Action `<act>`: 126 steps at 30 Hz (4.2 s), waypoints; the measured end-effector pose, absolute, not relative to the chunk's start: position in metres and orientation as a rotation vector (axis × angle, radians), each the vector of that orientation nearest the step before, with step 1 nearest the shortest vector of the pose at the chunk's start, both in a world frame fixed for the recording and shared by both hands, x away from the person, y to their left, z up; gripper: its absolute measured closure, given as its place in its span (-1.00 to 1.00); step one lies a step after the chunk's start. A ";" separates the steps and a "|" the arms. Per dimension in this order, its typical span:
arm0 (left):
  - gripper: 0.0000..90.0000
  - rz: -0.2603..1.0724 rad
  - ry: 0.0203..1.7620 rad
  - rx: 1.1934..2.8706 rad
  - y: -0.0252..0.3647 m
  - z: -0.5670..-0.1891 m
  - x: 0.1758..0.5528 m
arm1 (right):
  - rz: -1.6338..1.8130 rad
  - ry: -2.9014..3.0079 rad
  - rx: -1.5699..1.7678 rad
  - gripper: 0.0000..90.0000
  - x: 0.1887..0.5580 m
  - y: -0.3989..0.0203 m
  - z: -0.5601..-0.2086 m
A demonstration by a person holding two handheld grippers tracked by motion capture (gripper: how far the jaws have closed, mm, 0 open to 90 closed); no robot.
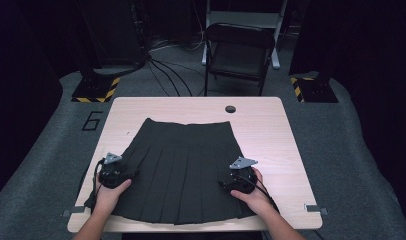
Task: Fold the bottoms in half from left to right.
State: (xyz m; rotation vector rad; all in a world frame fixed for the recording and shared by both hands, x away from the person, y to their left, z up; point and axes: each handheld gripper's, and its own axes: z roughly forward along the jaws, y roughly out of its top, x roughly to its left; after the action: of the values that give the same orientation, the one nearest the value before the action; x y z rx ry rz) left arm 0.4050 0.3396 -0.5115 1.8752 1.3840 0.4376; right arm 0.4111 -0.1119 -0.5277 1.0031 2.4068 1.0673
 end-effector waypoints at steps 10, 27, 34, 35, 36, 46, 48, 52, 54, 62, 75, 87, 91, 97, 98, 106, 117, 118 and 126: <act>-0.15 0.403 1.329 1.888 0.326 -0.478 0.414 | 1.066 2.406 1.001 -0.64 0.411 -0.112 -0.528; -0.06 0.420 1.350 1.839 0.343 -0.470 0.422 | 1.066 2.407 1.001 -0.64 0.411 -0.112 -0.528; -0.05 0.451 1.392 1.838 0.357 -0.480 0.417 | 1.067 2.406 1.004 -0.64 0.411 -0.112 -0.528; -0.05 0.464 1.395 1.834 0.358 -0.481 0.417 | 1.067 2.406 1.004 -0.64 0.411 -0.112 -0.528; -0.08 0.454 1.396 1.835 0.360 -0.481 0.416 | 1.068 2.408 1.004 -0.64 0.411 -0.112 -0.528; -0.09 0.504 1.448 1.791 0.377 -0.486 0.414 | 1.070 2.408 1.006 -0.64 0.411 -0.112 -0.528; -0.10 0.503 1.462 1.789 0.381 -0.489 0.414 | 1.070 2.409 1.005 -0.64 0.411 -0.112 -0.528; -0.12 0.503 1.481 1.797 0.387 -0.493 0.415 | 1.070 2.409 1.006 -0.64 0.411 -0.112 -0.528; -0.11 0.509 1.477 1.785 0.389 -0.495 0.415 | 1.072 2.409 1.005 -0.64 0.411 -0.112 -0.528; -0.07 0.523 1.507 1.800 0.390 -0.505 0.417 | 1.073 2.409 1.005 -0.64 0.411 -0.112 -0.528; -0.05 0.548 1.496 1.859 0.382 -0.517 0.422 | 1.073 2.409 1.005 -0.64 0.411 -0.112 -0.528; -0.03 0.575 1.474 1.900 0.375 -0.521 0.423 | 1.074 2.408 1.005 -0.64 0.411 -0.112 -0.528; 0.01 0.579 1.481 1.885 0.372 -0.521 0.423 | 1.074 2.409 1.005 -0.64 0.411 -0.112 -0.528; 0.24 0.595 1.468 1.859 0.370 -0.523 0.420 | 1.074 2.409 1.005 -0.64 0.411 -0.112 -0.528; 0.28 0.599 1.464 1.845 0.370 -0.524 0.420 | 1.074 2.409 1.004 -0.64 0.411 -0.112 -0.528; 0.52 0.575 1.448 1.833 0.371 -0.525 0.418 | 1.074 2.409 1.005 -0.64 0.411 -0.112 -0.528; 0.81 0.574 1.425 1.838 0.368 -0.525 0.417 | 1.075 2.410 1.004 -0.64 0.412 -0.112 -0.528; 0.82 0.566 1.429 1.844 0.368 -0.524 0.418 | 1.075 2.410 1.004 -0.64 0.412 -0.112 -0.528; 0.86 0.568 1.450 1.820 0.366 -0.519 0.419 | 1.075 2.410 1.003 -0.64 0.412 -0.112 -0.528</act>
State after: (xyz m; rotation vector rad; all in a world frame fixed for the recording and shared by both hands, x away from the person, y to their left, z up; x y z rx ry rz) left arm 0.4194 0.3665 -0.5191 1.8200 1.4503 0.5678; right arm 0.4116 -0.1123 -0.5278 1.0033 2.4103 1.0751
